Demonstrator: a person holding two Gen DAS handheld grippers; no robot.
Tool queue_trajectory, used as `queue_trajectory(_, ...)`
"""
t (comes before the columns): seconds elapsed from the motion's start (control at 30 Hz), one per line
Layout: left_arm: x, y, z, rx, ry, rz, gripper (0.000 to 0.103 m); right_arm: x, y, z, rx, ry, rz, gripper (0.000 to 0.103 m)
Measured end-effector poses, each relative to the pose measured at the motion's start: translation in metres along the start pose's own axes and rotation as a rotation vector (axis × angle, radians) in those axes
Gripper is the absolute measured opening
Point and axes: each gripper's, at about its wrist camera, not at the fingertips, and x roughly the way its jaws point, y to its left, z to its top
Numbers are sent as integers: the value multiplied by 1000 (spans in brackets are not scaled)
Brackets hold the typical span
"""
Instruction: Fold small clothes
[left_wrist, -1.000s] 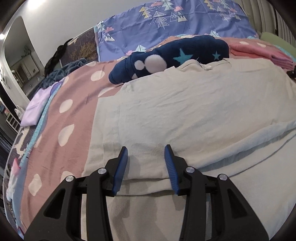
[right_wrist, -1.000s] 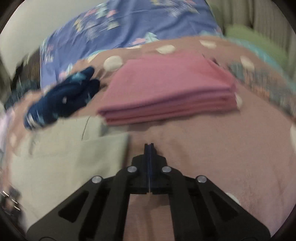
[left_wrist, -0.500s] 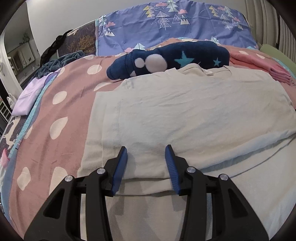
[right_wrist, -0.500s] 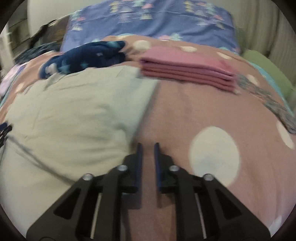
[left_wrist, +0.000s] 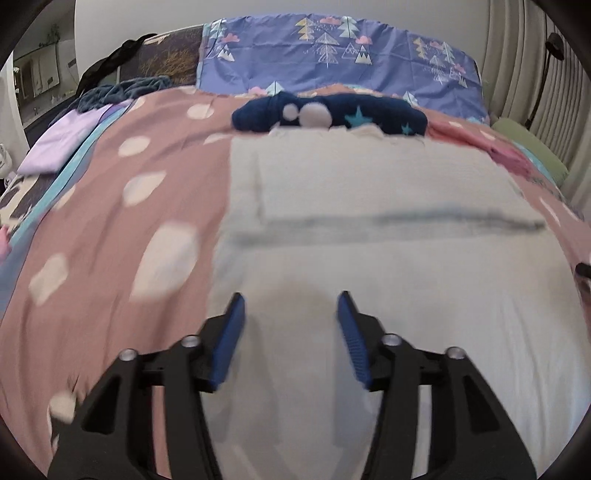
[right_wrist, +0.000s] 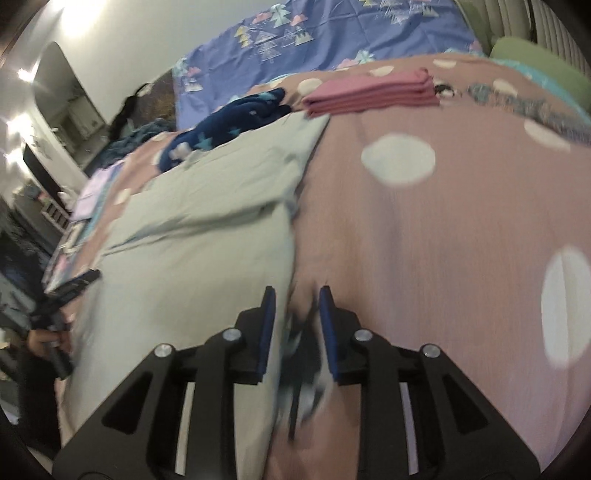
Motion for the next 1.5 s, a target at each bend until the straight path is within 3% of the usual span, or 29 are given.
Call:
queue_trajectory(0.17,-28,21,-47,-44,17,-47,54,-13,7,-36,-14,62,48,32)
queue_trajectory(0.53,-58,43,-91,-101,34,-41,56,-40,13,-98,8,98,125,36)
queue_trajectory(0.73,-70,63,-113,-176,85,-177,58,-55,7,-118,56,125,216,36)
queue_trajectory(0.97,-91,52,-137,-75,143,-300,58,-63,16,-138,74,201,385,45)
queue_trajectory(1.03,-93,50,-139,-57,148,-320,58,-57,20,-136,74,201,397,46)
queue_trajectory(1.17,-90,58,-141,-146,148,-360,58,-48,27,-128,88,211,413,46)
queue_trajectory(1.23,-96,56,-146,-141,151,-373,58,-54,28,-130,73,220,407,45)
queue_trajectory(1.37,-103,56,-154,-145,139,-379,58,-61,19,-138,95,215,408,39)
queue_trajectory(1.43,-99,59,-153,-201,108,-366,45,-54,18,-137,120,212,411,29)
queue_trajectory(1.47,-96,60,-152,-236,95,-364,33,-49,21,-135,125,216,412,16)
queue_trajectory(1.5,-94,61,-150,-265,82,-363,14,-46,23,-133,130,222,414,7)
